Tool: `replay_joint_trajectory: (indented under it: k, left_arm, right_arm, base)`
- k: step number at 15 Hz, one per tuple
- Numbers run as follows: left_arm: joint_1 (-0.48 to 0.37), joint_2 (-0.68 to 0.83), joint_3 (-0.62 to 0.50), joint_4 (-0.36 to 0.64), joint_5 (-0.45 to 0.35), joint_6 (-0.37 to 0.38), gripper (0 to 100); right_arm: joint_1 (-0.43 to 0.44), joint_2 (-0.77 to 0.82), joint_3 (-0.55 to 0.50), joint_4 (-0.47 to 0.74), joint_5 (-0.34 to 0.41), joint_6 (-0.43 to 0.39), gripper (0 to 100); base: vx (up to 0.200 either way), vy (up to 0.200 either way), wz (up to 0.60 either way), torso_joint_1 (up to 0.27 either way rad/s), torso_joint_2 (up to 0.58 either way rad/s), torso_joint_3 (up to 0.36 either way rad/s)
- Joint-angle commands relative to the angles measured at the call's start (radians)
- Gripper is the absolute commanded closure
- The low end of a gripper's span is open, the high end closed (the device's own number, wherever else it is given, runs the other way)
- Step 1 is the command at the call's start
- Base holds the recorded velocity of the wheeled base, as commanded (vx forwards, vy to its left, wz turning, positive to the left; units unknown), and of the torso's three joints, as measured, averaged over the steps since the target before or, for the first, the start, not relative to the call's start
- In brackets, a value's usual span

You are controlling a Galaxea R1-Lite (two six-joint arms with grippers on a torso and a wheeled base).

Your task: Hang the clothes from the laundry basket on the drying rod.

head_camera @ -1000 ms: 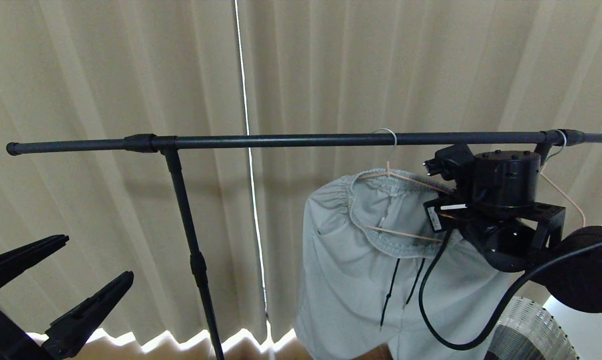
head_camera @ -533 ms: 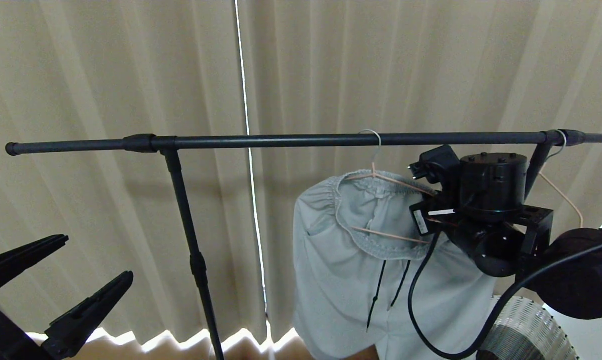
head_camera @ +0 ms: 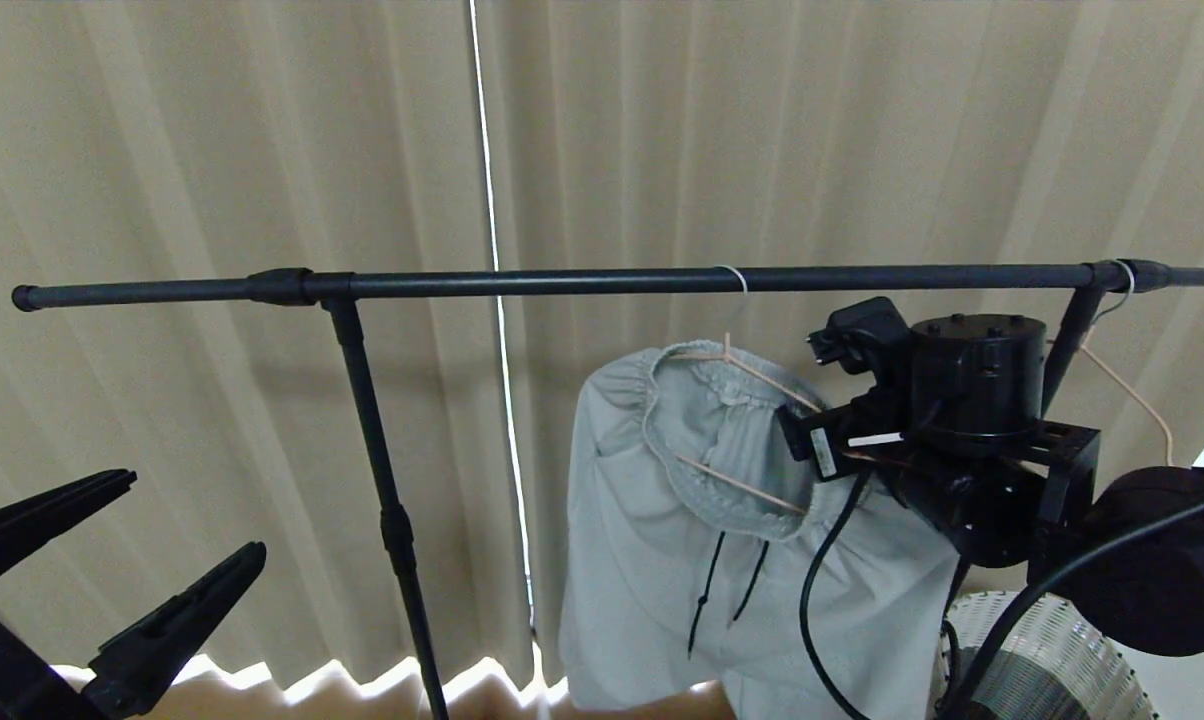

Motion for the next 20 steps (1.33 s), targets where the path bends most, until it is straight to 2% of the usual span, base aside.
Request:
replay_joint_trajectory:
  k: [1, 2, 4, 6, 8, 9, 11, 16, 20]
  left_arm:
    - [0.0, 0.0, 0.0, -0.001, 0.0, 0.001, 0]
    - [0.0, 0.0, 0.0, -0.001, 0.0, 0.0, 0]
    - [0.004, 0.0, 0.0, -0.001, 0.0, 0.0, 0]
    - [0.017, 0.0, 0.0, -0.001, 0.0, 0.001, 0]
    - [0.02, 0.0, 0.0, -0.001, 0.0, 0.001, 0]
    - [0.02, 0.0, 0.0, -0.001, -0.001, 0.001, 0]
    - [0.02, 0.001, 0.0, -0.001, -0.001, 0.001, 0]
    - [0.02, 0.006, 0.002, -0.001, -0.001, 0.001, 0]
    - [0.02, 0.004, 0.009, -0.001, 0.0, 0.001, 0]
  right_arm:
    - [0.034, -0.001, 0.004, -0.011, 0.039, 0.042, 0]
    - [0.039, -0.005, 0.007, -0.012, 0.088, 0.068, 0]
    - [0.052, -0.008, 0.004, -0.025, 0.131, 0.086, 0]
    - [0.052, -0.008, 0.014, -0.088, 0.172, 0.114, 0]
    - [0.052, -0.006, 0.041, -0.157, 0.227, 0.123, 0]
    - [0.052, -0.001, 0.069, -0.233, 0.287, 0.121, 0]
    - [0.052, 0.0, 0.104, -0.328, 0.336, 0.117, 0]
    - [0.014, -0.147, 0.175, -0.296, 0.322, 0.112, 0]
    - [-0.104, -0.296, 0.207, -0.164, 0.312, 0.114, 0]
  base:
    - [0.0, 0.0, 0.0, 0.0, 0.0, 0.0]
    - [0.0, 0.0, 0.0, 0.0, 0.0, 0.0]
    - [0.0, 0.0, 0.0, 0.0, 0.0, 0.0]
    - [0.0, 0.0, 0.0, 0.0, 0.0, 0.0]
    - [0.0, 0.0, 0.0, 0.0, 0.0, 0.0]
    - [0.0, 0.0, 0.0, 0.0, 0.0, 0.0]
    - [0.0, 0.0, 0.0, 0.0, 0.0, 0.0]
    - [0.0, 0.0, 0.0, 0.0, 0.0, 0.0]
    - [0.0, 0.0, 0.0, 0.0, 0.0, 0.0]
